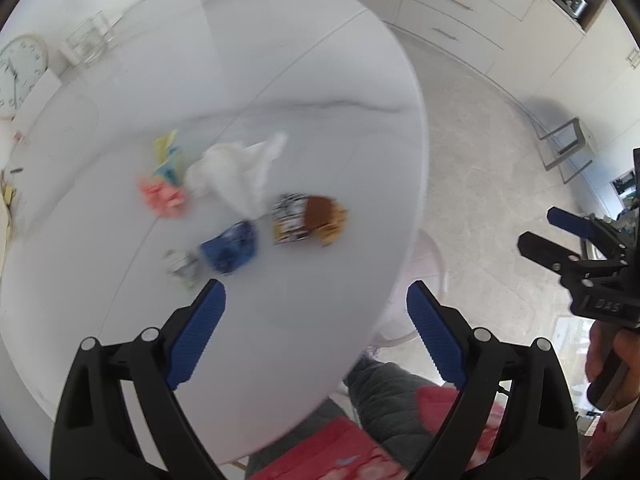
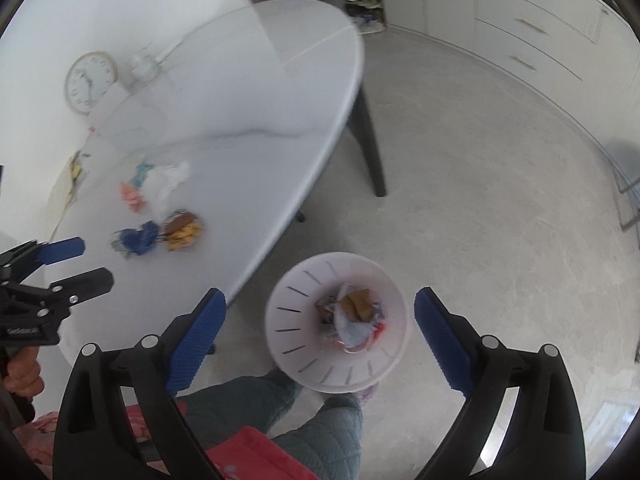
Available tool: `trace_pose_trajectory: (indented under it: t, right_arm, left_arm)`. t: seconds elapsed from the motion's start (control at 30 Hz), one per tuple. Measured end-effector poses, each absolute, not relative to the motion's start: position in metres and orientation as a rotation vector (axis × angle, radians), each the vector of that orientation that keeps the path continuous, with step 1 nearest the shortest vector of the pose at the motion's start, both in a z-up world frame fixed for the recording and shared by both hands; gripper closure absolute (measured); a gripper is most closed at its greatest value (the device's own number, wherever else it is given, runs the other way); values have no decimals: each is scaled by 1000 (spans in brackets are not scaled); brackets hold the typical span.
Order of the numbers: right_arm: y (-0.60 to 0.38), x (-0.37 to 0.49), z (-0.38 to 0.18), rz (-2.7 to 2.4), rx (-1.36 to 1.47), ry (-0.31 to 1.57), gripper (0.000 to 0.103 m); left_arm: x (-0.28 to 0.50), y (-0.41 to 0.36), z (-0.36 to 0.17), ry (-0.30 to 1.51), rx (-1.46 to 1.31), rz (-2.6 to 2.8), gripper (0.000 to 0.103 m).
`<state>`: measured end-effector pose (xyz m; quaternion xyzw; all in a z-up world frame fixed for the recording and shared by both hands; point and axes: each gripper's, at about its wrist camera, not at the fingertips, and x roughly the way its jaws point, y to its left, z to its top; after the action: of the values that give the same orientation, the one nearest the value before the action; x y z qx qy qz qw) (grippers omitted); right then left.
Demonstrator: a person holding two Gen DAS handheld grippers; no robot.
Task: Collect trash
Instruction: 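Grasp the green-white crumpled paper with the left tool while the right grasps the snack packet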
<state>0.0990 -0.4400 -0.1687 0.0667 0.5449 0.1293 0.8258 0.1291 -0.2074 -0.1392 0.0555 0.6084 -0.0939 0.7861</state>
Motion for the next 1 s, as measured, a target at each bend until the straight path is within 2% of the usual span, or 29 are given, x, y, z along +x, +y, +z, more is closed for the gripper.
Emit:
trace_pose_trajectory:
  t: [0.27,0.53,0.93,1.0]
  right_arm:
    - [-351,114,-181,478,21,1187,8]
    - [-289,128,-201,548,-159,1221,8]
    - [-289,143,-208,474,-180,1279,8]
    - [-291,147,-209,463,-180,1289,8]
  left_arm:
    - [114,-121,-160,1339,80,-114,15]
    - [121,-75,-170,1327,16,-114,15]
    - [158,-71,-202,1360,-3,-214,15]
    - [162,-73,-207,1357,2,-224,21]
